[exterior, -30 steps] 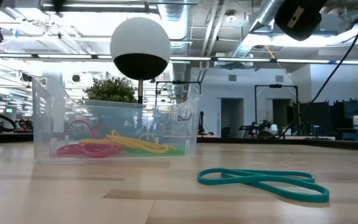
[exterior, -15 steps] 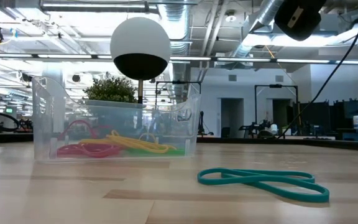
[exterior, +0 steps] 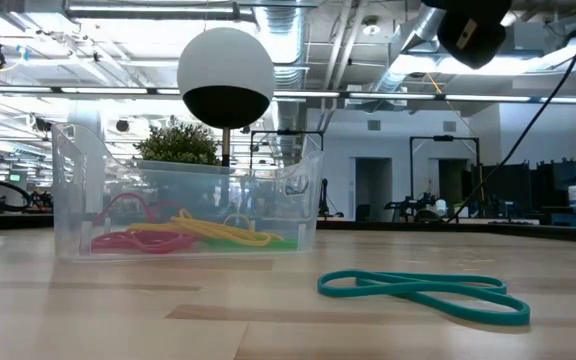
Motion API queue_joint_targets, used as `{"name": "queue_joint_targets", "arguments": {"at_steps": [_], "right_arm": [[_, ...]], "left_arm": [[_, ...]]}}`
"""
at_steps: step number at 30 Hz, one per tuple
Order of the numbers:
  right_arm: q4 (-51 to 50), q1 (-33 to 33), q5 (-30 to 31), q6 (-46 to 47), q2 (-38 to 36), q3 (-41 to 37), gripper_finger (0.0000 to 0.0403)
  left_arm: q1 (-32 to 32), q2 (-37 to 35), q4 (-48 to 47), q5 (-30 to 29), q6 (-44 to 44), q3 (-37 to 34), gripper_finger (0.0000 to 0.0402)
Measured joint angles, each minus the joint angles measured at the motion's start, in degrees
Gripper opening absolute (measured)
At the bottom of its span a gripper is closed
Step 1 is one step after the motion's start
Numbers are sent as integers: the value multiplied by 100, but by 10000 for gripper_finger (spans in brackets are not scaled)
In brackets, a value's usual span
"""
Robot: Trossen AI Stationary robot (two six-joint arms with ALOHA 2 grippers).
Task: Pick and place items into bin
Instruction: Put the blue rubber band into the transparent bin
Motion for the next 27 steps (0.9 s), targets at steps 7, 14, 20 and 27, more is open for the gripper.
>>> {"name": "queue_joint_targets", "arguments": {"at_steps": [7,14,20,27], "right_arm": [[-47,-202,-2,-5,0,0,82],[-48,-371,-2,-5,0,0,82],[-66,-408,-4,-5,0,0,82],[-180,-408,-5,-3,0,0,82]], "left_arm": [[37,0,1058,224,-108,-487,144],[26,-44,1132,91,-310,-753,144],[22,-42,1128,-9,-258,-822,128],[-26,-31,999,1,80,-833,26]]}}
